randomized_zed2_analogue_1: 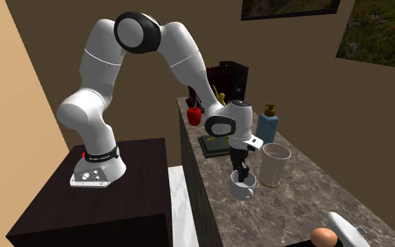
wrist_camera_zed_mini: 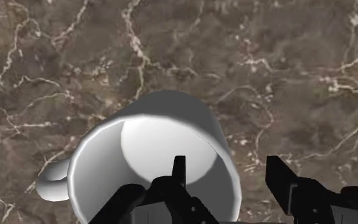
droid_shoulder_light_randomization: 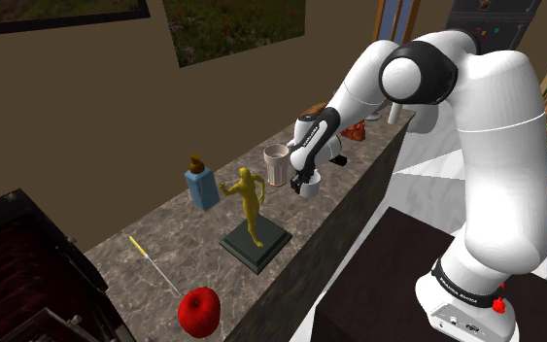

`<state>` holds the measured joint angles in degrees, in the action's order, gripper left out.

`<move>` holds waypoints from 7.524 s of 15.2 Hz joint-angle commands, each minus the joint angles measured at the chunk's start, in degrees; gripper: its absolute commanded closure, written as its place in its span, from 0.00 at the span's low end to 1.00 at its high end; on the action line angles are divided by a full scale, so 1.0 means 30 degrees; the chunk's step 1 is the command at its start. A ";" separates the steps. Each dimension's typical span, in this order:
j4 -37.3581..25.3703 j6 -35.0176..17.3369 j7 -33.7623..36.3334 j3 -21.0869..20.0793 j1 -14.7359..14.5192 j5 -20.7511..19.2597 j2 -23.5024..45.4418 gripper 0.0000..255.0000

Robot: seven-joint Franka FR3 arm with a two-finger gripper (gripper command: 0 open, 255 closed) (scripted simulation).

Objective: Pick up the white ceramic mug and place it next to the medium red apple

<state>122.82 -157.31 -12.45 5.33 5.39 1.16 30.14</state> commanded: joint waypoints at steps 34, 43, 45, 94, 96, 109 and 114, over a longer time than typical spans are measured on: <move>0.0112 0.5187 0.0291 0.0471 -0.0385 -0.0663 -0.5314 1.00; -0.0486 0.7266 0.0364 0.0532 -0.0449 -0.0856 -0.6803 1.00; -0.0664 0.7738 0.0376 0.0539 -0.0460 -0.0891 -0.7097 1.00; -1.0837 1.1488 1.6933 -0.4344 -1.1053 -0.3856 0.0469 1.00; -1.0679 1.1091 1.6949 -0.4186 -1.1170 -0.3833 0.0699 1.00; -1.1671 0.7296 1.7034 -0.3608 -1.0705 -0.2606 0.1280 0.00; -1.3035 1.2168 1.7430 -0.3743 -0.8875 -0.0077 0.0655 0.00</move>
<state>84.98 -124.38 39.40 -5.87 -22.25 -0.64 32.30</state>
